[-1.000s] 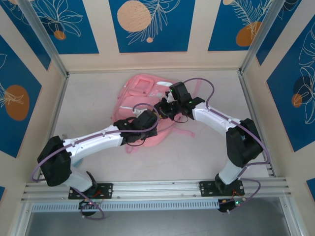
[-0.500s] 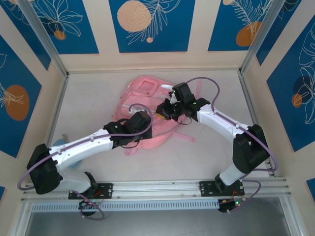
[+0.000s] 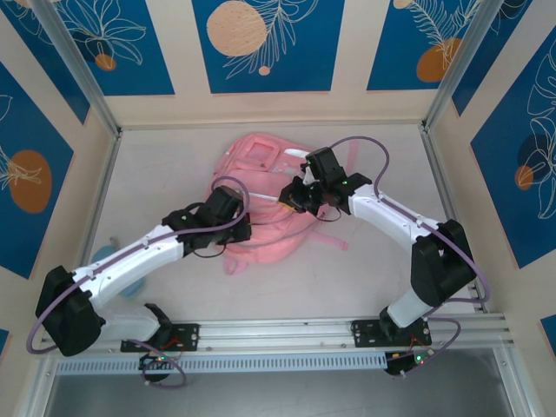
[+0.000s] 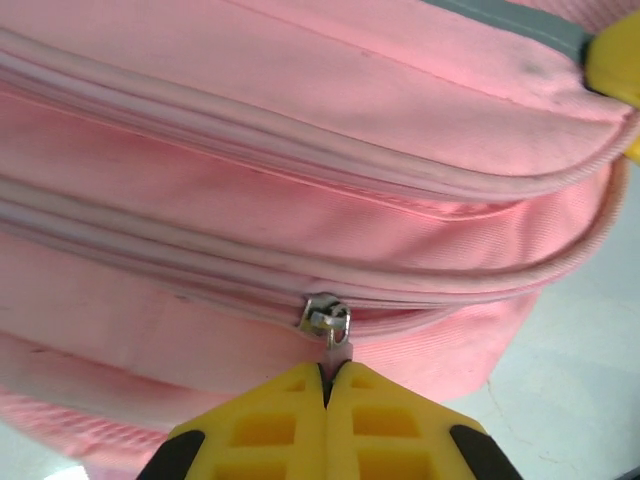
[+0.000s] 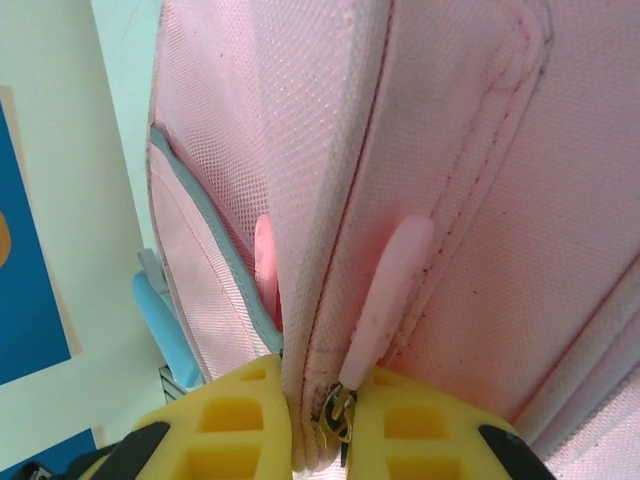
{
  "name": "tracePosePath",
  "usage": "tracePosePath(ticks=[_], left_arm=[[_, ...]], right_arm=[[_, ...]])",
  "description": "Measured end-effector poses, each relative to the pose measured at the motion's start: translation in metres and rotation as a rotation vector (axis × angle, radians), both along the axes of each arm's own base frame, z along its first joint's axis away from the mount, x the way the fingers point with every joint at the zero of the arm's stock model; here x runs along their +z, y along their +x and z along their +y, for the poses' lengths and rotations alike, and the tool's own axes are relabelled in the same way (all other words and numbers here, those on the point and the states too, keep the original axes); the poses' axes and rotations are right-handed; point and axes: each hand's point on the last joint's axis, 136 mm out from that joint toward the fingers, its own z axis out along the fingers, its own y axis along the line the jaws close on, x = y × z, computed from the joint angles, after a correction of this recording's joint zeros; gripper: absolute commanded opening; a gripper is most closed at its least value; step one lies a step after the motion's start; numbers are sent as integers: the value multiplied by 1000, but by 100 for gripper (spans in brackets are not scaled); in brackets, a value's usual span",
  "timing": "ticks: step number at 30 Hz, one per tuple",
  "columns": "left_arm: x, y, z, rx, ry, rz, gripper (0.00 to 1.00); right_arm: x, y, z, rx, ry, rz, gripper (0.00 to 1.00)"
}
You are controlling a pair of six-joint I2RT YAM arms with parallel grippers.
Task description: Pack the student bag
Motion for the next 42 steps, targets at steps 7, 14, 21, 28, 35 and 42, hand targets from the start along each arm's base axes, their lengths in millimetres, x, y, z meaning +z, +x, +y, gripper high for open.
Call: tracePosePath(ticks=[7,14,21,28,35,42], left_arm=[[-9,1,19,-8,18,-2,0],[-1,0,2,-102,-32,-38,18],[-15,-10,-16,-237,25,-48,41],[-39,-14,-26,-326,78,-15,35],[-40,-10,-30,-355,90,-34,14],[-36,-9,-32,-369,96,-49,0]], right_arm=[[-10,3,-19,-29,-23,7,17],[-6,-4,-25,-35,-15,-8,14],[-5,-4,-25,-34,-11,-7,12],[-5,-3,-26,-36,-9,-5,11],[-5,-2,-27,-41,-8,-3,9],[-6,-1,-32,-53,-13,5,8]])
